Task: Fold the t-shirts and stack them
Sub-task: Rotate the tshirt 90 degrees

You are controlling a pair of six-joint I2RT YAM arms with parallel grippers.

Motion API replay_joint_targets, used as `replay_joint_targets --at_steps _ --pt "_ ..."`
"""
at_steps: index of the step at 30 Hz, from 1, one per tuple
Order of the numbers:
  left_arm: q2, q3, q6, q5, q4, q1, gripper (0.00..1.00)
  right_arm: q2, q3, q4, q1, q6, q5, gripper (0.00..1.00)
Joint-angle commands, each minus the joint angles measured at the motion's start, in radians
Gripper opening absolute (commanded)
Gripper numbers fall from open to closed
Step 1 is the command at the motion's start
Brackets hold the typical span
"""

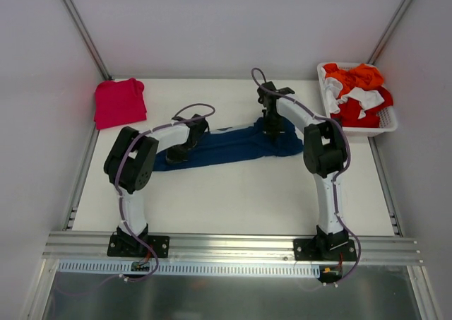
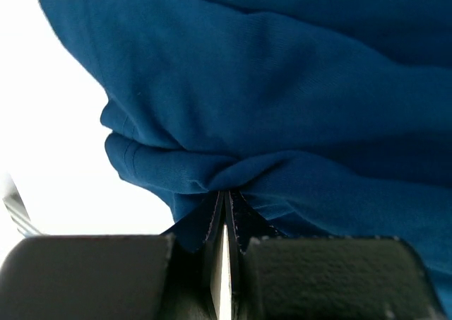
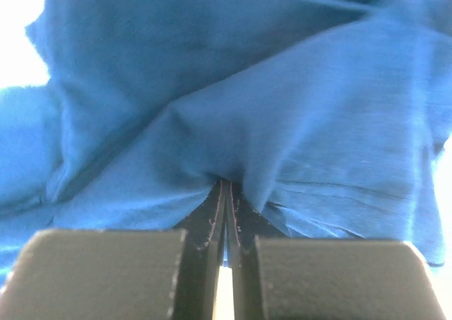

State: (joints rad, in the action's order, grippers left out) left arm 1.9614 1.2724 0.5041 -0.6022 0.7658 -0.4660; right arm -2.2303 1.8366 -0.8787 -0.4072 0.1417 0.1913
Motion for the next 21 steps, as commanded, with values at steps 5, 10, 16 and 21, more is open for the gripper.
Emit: replay_joint_targets --at_steps 5,10,16,21 --pt "-0.096 -0.169 0.154 0.103 0.036 -0.155 0.0 -0.107 0.225 -0.12 0.05 -0.037 -0.029 0.0" --pt "-0.079 -0.225 0.272 0.147 0.036 -0.292 0.0 -0.157 0.34 -0.151 0.067 -0.051 -0.038 0.01" --pt "-0.058 -0.275 0.437 0.198 0.035 -0.517 0.0 -0.187 0.406 -0.164 0.085 -0.083 -0.053 0.01" --pt "0.019 -0.225 0.557 0.283 0.035 -0.727 0.0 -0.2 0.424 -0.163 0.103 -0.1 -0.065 0.01"
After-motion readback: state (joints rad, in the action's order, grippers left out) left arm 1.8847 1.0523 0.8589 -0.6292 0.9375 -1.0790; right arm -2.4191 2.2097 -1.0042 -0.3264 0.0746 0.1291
